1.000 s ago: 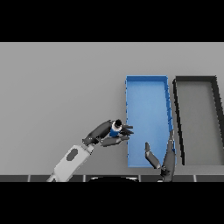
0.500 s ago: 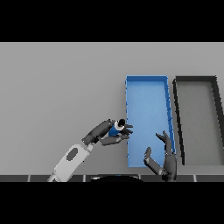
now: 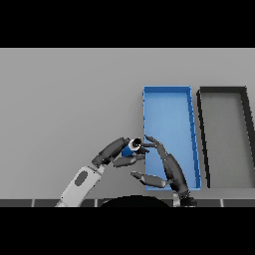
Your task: Pick up the blue pipe and place it into the blue bin.
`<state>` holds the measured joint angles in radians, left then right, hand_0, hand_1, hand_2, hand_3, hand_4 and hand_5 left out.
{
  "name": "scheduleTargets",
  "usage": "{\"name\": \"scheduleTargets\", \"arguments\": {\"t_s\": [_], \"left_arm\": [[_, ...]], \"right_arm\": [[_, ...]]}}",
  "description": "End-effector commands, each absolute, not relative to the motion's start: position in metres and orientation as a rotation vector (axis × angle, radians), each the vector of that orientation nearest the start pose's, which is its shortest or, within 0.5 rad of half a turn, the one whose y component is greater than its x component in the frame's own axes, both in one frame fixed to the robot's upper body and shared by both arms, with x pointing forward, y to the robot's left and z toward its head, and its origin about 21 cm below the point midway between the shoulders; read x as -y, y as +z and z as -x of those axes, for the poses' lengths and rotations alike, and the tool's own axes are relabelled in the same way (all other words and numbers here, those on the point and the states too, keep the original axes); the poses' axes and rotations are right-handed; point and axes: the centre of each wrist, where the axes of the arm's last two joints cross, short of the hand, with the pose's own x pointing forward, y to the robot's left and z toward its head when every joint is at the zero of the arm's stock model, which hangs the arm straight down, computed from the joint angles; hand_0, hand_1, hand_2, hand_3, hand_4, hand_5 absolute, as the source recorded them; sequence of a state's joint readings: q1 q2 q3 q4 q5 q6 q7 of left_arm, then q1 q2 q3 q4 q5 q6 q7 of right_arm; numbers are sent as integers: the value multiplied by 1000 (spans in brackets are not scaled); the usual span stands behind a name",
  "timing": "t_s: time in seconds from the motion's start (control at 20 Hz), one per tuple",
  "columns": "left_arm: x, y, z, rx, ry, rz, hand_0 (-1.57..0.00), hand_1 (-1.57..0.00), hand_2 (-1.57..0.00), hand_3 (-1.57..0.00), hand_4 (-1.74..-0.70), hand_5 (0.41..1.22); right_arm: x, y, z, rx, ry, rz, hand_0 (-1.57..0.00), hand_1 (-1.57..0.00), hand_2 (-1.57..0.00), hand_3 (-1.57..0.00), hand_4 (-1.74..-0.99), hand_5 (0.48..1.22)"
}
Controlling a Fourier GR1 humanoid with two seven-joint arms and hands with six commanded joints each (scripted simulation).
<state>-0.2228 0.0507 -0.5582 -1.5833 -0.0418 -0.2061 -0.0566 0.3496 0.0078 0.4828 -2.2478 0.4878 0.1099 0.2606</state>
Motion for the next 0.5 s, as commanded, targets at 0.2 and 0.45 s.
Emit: {"name": "scheduleTargets", "arguments": {"t_s": [0.2,0.45], "left_arm": [[-88,46,-251,1703,-801,578,-1571,-1571,-1571,-1571,-1476,1221],[-86,45,-255,1685,-809,617,-1571,-1571,-1571,-1571,-1476,1221]], "right_arm": [[146,132,-156,1690,569,7,1,1,1,1,-1220,525],[127,138,-183,1622,663,-82,1,1,1,1,-1192,514]]}}
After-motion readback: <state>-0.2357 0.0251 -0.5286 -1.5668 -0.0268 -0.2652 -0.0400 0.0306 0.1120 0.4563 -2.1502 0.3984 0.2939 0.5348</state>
